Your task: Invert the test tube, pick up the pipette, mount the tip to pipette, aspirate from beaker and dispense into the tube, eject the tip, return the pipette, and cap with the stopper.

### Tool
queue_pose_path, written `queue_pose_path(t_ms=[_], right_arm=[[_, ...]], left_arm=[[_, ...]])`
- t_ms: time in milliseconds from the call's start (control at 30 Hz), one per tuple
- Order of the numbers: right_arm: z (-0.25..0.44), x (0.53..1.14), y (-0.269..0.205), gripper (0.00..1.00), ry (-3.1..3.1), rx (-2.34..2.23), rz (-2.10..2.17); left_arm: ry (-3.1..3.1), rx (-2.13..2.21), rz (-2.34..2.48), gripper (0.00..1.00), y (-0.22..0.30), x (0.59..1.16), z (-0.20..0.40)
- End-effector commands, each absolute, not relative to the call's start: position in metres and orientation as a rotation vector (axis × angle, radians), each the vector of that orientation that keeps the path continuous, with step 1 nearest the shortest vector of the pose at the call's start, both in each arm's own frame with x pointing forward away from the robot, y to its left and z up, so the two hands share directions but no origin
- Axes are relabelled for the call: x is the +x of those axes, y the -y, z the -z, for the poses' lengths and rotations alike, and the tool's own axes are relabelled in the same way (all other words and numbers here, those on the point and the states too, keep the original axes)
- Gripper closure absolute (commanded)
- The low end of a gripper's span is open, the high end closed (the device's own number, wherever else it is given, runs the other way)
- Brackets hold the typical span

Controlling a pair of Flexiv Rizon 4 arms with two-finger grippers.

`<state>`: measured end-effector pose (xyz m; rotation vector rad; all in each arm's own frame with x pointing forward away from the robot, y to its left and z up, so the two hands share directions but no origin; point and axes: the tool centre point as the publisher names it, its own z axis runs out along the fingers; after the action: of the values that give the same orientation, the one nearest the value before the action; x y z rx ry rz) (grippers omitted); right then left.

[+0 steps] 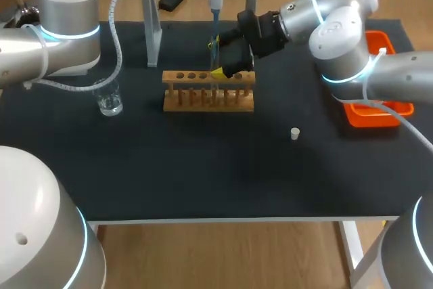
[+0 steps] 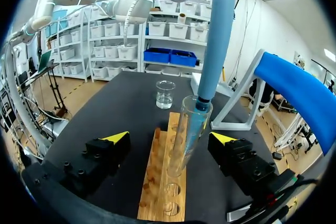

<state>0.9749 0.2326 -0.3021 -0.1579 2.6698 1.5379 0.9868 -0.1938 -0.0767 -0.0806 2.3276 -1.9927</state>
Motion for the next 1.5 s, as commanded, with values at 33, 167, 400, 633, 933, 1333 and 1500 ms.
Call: queue_pose_path(t_ms=[33, 167, 400, 633, 933, 1333, 1500], right_arm=[[0.302, 0.975, -0.232, 0.0, -2.671, -0.16, -1.537], [0.302, 0.975, -0.232, 0.0, -2.671, -0.16, -1.537], [0.302, 0.975, -0.232, 0.0, -2.671, -0.16, -1.537], [0.302, 0.975, -0.232, 0.0, -2.671, -0.16, -1.537], [0.302, 0.975, -0.232, 0.0, -2.671, -0.16, -1.537], [0.302, 0.975, -0.232, 0.0, -2.671, -0.16, -1.537], [0.302, 0.975, -0.232, 0.0, -2.671, -0.16, -1.537]], left_arm=[[-2.33, -0.088, 1.969, 1.0, 0.194, 0.982, 0.069], [-2.325, -0.089, 1.956, 1.0, 0.194, 0.98, 0.063], [-2.316, -0.086, 1.934, 1.0, 0.193, 0.978, 0.054], [-2.306, -0.077, 1.922, 1.0, 0.194, 0.976, 0.044], [-2.294, -0.065, 1.934, 1.0, 0.196, 0.976, 0.035], [-2.325, -0.055, 1.916, 1.0, 0.204, 0.979, 0.023], [-2.344, -0.071, 1.906, 1.0, 0.204, 0.979, 0.019]])
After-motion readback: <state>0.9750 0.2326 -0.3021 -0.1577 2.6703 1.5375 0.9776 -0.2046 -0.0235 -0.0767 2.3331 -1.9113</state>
